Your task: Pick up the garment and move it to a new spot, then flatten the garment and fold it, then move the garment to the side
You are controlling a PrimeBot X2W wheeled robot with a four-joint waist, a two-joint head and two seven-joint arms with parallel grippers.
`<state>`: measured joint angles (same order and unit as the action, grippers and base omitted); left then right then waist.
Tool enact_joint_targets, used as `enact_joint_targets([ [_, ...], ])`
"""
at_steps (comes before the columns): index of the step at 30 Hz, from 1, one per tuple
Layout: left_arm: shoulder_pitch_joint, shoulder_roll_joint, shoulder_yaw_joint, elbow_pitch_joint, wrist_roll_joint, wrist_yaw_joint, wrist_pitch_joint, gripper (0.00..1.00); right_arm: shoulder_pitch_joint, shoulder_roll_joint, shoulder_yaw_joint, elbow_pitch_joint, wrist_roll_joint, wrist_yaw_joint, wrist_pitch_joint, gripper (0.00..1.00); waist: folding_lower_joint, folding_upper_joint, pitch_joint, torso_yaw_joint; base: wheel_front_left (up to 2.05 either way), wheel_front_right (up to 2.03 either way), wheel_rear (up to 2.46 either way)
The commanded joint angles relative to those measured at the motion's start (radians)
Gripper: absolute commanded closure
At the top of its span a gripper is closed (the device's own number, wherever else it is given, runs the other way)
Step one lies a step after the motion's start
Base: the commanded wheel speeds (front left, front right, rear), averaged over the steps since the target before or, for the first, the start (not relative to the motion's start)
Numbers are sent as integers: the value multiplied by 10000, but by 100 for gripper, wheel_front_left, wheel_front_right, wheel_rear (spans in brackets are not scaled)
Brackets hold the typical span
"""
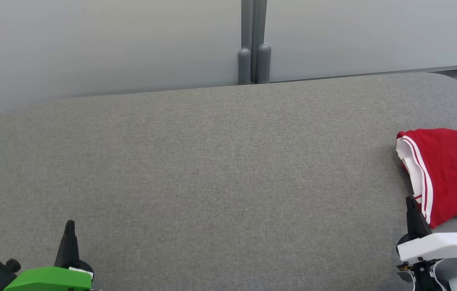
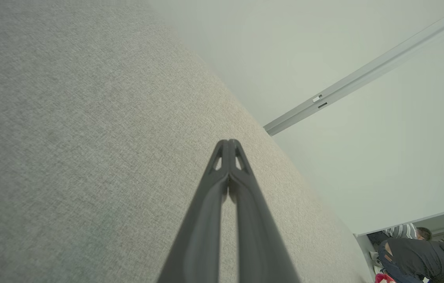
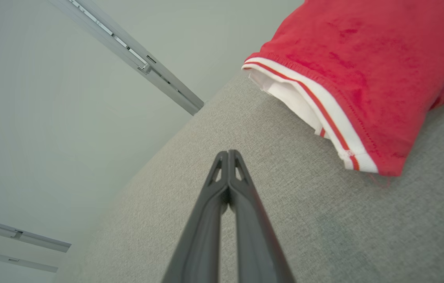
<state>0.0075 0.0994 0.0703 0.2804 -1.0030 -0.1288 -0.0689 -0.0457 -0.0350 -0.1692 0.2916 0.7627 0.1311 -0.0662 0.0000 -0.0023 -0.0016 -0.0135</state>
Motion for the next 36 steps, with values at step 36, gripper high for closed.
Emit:
enact_joint_targets([
  [36,-877,-264,236,-205,-3349,-23,1010,100,-481,-131,258,-333,4663,0,1015,100,0,15,20,61,0,0,0],
])
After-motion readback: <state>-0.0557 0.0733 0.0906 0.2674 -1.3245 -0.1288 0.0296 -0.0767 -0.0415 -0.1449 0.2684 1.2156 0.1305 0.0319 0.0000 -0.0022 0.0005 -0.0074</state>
